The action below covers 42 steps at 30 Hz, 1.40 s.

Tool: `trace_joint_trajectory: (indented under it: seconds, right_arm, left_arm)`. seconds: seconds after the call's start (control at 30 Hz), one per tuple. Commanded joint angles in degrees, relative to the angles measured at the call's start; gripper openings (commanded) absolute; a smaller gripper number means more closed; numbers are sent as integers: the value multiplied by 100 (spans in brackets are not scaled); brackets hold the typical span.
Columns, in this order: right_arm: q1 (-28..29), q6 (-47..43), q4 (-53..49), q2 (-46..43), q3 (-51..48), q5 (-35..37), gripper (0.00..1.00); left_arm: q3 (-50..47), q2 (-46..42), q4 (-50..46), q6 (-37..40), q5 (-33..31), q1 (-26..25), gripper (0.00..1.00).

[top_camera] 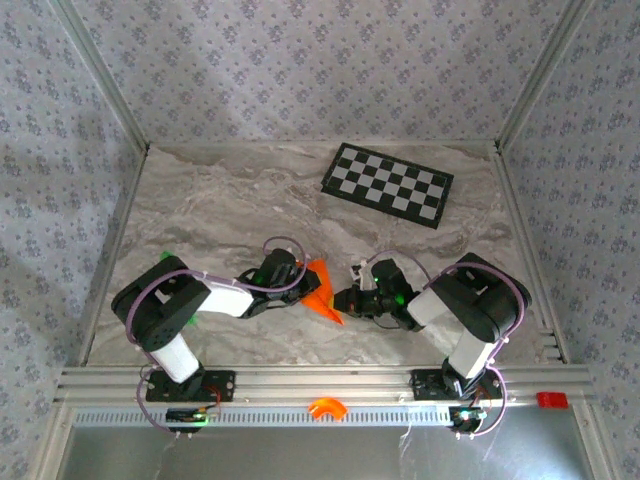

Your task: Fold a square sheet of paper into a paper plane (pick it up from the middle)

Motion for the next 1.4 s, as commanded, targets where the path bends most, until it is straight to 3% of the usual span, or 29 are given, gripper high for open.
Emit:
trace_joint_trajectory:
  seconds: [0.0,0.63,0.83,1.2,1.37]
  right_arm:
    - [44,26,-713,286,-10,170,0]
    - [57,43,-796,205,-20,162,0]
    - [75,21,-1034,-78,9,128,8]
    - [241,-461,-2399,-1076,109,84,15]
    - [290,-614,-2874,-1160,146,243,14]
  left_arm:
    - [188,183,-83,99,68,-36,10]
    - [468,550,-1025,298,185,-26,7]
    - [390,592,-1073,281,164,-25,6]
    - [353,562,-1061,288,134,-25,6]
    - [345,564,-1009,278,144,-25,6]
